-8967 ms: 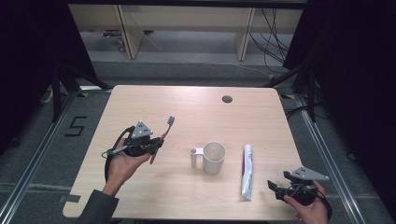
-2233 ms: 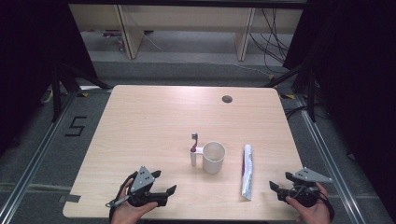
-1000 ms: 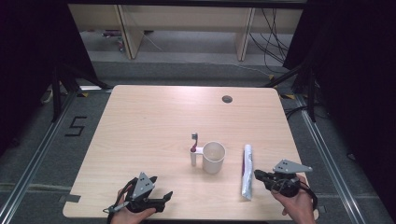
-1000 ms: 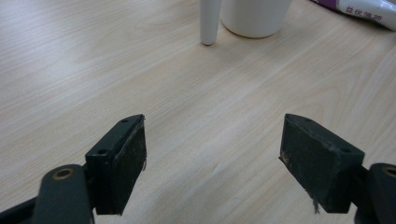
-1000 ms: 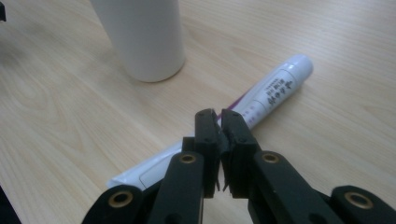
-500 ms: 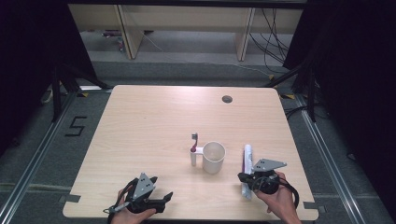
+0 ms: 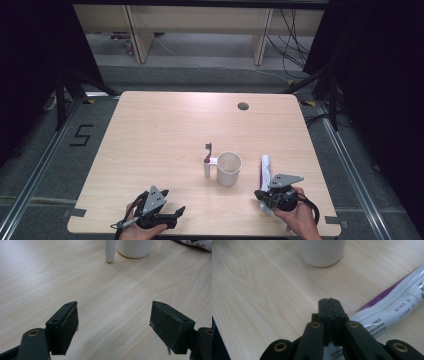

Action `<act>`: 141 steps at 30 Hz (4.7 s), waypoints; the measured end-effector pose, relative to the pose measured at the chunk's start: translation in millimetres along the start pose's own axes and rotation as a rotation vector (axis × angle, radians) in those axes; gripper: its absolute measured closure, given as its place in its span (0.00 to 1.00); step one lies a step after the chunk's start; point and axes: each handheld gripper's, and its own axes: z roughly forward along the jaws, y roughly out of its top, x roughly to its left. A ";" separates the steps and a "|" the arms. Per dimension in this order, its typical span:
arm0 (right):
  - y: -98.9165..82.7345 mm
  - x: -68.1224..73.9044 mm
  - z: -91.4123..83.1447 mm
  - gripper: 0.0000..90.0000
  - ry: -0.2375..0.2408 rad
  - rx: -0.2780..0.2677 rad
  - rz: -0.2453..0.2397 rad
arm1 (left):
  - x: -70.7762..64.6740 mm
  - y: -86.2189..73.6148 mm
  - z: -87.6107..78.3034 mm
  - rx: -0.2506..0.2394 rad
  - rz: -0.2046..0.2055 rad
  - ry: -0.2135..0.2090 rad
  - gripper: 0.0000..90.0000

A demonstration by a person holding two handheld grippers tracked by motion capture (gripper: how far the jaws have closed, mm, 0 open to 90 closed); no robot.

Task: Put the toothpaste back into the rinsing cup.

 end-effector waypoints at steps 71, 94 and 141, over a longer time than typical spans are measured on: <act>28.6 -159.4 -7.1 1.00 -0.363 0.149 0.256 | -3.5 -0.3 -1.6 0.021 0.018 -0.003 0.25; 43.6 -144.5 -16.9 0.96 -0.338 0.086 0.237 | -3.5 -1.0 -1.4 0.018 0.026 0.000 0.26; 83.0 -146.9 26.1 0.21 -0.425 0.228 0.665 | -4.6 1.2 -3.5 -0.007 0.019 -0.005 0.26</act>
